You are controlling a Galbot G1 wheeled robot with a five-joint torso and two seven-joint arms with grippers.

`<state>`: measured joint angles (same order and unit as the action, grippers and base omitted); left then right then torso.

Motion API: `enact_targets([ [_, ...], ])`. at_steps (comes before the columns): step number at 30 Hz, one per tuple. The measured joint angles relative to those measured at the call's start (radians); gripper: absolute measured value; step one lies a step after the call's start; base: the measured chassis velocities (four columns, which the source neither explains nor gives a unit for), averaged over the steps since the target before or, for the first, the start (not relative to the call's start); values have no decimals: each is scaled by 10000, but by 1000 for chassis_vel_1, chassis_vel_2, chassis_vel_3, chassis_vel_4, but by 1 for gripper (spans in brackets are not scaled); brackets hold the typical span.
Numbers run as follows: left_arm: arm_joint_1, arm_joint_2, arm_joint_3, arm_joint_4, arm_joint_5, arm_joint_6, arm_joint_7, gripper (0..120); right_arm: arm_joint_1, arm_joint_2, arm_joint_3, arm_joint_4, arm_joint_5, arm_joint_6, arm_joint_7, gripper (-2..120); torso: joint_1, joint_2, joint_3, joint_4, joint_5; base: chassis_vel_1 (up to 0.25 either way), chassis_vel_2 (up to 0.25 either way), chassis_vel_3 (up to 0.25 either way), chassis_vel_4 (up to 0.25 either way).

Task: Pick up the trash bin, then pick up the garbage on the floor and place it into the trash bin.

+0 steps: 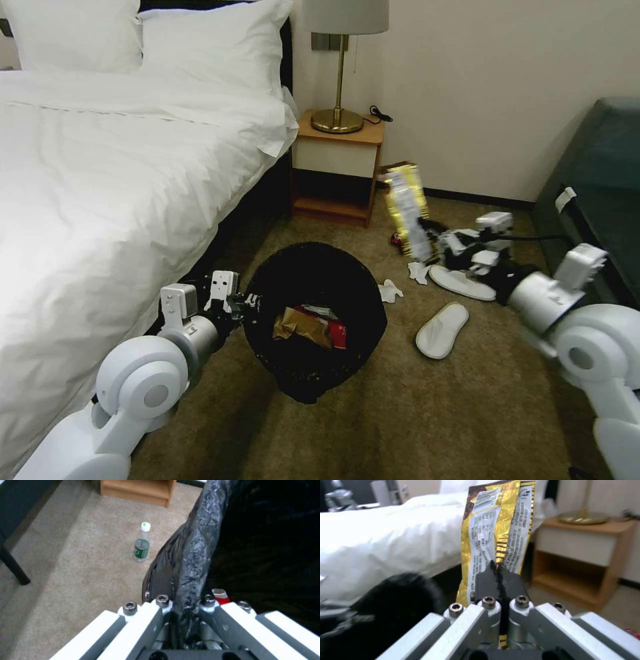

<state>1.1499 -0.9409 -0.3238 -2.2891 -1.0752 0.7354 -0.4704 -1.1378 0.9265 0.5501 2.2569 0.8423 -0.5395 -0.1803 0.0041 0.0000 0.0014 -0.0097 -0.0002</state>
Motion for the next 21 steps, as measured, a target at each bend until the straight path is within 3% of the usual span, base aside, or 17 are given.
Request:
enact_targets([
  [18, -261, -101, 155, 221, -222, 0, -52, 1, 398, 395, -3126, -325, -1192, 106, 157, 0, -1, 0, 0, -1, 1, 0, 0, 0, 0],
  [21, -263, -130, 153, 273, -223, 0, -47, 1, 421, 436, -3413, -438, -1434, 100, 151, 8, 0, 0, 0, -1, 1, 0, 0, 0, 0],
])
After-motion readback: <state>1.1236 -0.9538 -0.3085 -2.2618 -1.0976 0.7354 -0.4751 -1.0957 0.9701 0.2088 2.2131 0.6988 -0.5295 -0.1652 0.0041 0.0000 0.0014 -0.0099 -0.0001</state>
